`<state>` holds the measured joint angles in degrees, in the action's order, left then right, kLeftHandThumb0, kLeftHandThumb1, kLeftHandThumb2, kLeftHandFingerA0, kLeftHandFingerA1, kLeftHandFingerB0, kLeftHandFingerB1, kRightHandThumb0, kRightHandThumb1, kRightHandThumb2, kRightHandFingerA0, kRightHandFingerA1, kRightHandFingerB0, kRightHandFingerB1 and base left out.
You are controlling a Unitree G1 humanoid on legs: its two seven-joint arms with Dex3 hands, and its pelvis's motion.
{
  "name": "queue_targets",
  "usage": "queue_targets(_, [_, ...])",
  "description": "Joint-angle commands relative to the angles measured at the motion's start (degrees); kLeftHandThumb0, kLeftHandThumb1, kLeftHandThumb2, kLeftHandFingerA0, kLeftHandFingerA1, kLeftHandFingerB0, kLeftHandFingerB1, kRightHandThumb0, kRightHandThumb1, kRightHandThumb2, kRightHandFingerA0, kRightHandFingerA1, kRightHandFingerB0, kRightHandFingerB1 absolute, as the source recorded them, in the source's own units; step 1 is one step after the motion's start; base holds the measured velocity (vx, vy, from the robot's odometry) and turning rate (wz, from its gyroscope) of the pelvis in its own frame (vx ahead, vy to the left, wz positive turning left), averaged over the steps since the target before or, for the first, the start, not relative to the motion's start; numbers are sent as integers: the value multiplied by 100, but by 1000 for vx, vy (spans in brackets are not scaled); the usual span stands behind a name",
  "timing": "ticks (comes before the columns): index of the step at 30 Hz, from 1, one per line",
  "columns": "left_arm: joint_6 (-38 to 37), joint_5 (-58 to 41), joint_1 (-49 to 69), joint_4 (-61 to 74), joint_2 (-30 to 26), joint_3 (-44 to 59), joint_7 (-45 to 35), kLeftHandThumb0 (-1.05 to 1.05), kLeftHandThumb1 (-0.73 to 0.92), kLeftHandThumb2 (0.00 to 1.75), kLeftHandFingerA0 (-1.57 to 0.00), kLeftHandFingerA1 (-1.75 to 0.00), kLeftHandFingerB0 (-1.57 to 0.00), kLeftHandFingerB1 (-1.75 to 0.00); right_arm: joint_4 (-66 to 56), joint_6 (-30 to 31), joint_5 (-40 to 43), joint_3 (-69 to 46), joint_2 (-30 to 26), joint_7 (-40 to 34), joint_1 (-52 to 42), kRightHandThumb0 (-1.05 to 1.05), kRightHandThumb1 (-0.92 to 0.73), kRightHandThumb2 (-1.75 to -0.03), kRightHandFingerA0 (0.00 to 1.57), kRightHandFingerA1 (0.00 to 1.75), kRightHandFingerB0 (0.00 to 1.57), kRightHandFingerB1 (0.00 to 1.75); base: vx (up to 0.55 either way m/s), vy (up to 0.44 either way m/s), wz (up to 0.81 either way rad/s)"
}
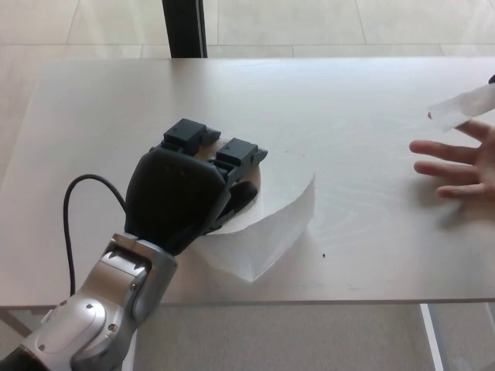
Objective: A toilet paper roll is kept in the middle of the desk infront of the robot. The robot places its left hand on the top of the toilet paper roll to hold it still and uses its right hand to tear off a piece of toilet paper from it and hands the paper to a person
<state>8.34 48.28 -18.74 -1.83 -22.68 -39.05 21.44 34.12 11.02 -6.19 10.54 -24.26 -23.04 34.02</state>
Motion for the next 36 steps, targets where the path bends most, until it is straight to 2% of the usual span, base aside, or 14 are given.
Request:
queue_targets(1, [-346, -104, 813, -712, -217, -288, -769, -50, 84, 64, -49, -63, -54, -51, 1067, -1042, -2298, 1538, -865, -627, -192, -28, -61, -60, 88, 167, 81, 101, 0, 0, 0])
queue_targets(2, [-348, -104, 813, -708, -222, -282, -771, -50, 84, 64, -49, -63, -54, -51, 1095, -1049, -2277, 1577, -869, -648, -169, -28, -61, -60, 88, 167, 81, 101, 0, 0, 0])
queue_targets(3, [-282, -116, 815, -642, -234, -291, -922, -50, 86, 64, -45, -62, -50, -50, 1142, -995, -2382, 1706, -905, -678, -152, -31, -46, -90, 114, 131, 81, 104, 0, 0, 0])
queue_targets(4, [-255, -127, 816, -605, -238, -296, -1000, -49, 86, 64, -45, -61, -50, -50, 1198, -922, -2449, 1809, -918, -711, -137, -30, -64, -60, 84, 170, 77, 109, 0, 0, 0])
queue_targets(10, [-258, -123, 850, -559, -208, -296, -959, -50, 85, 65, -46, -62, -52, -50, 1581, -652, -2469, 2143, -833, -844, -64, -23, -63, -63, 86, 149, 79, 116, 0, 0, 0])
queue_targets(12, [-262, -110, 842, -567, -204, -295, -947, -50, 85, 65, -47, -62, -52, -50, 1682, -585, -2468, 2238, -821, -807, -5, -22, -62, -63, 87, 143, 80, 108, 0, 0, 0])
queue_targets(14, [-229, -157, 849, -537, -202, -273, -1038, -50, 86, 65, -45, -62, -51, -50, 1891, -332, -2551, 2452, -757, -549, 129, -23, -61, -60, 87, 117, 74, 59, 0, 0, 0])
queue_targets(18, [-274, -139, 853, -583, -195, -258, -939, -49, 85, 65, -47, -62, -52, -49, 1922, -118, -2367, 2513, -702, 118, 228, -23, -62, -63, 77, 121, 67, 72, 0, 0, 0])
queue_targets(19, [-282, -159, 867, -566, -191, -236, -941, -48, 84, 64, -48, -61, -53, -50, 1970, -45, -2363, 2573, -683, 293, 268, -21, -59, -61, 75, 132, 48, 56, 0, 0, 0])
queue_targets(22, [-321, -175, 902, -559, -155, -202, -910, -48, 83, 64, -48, -62, -54, -50, 2012, 166, -2425, 2751, -701, 788, 342, -23, -61, -59, 66, 121, 51, 55, 0, 0, 0])
queue_targets(23, [-385, -150, 906, -611, -143, -199, -812, -48, 83, 64, -49, -62, -55, -51, 1997, 253, -2383, 2742, -699, 947, 348, -26, -61, -58, 62, 90, 60, 58, 0, 0, 0])
queue_targets(25, [-445, -147, 911, -647, -128, -182, -763, -49, 82, 64, -50, -64, -56, -52, 2027, 309, -2541, 2875, -733, 1067, 370, -29, -66, -59, 58, 81, 50, 56, 0, 0, 0])
queue_targets(30, [-404, -96, 902, -667, -122, -158, -892, -48, 85, 65, -47, -62, -53, -50, 2062, 615, -2733, 3057, -735, 1515, 596, -49, -68, -60, 0, 34, 16, 30, 0, 0, 0])
queue_targets(36, [-413, -69, 872, -737, -72, -154, -893, -48, 84, 64, -49, -62, -54, -50, 1922, 816, -2897, 2996, -735, 1367, 601, -83, -46, -71, 0, 0, 7, 13, 0, 0, 0])
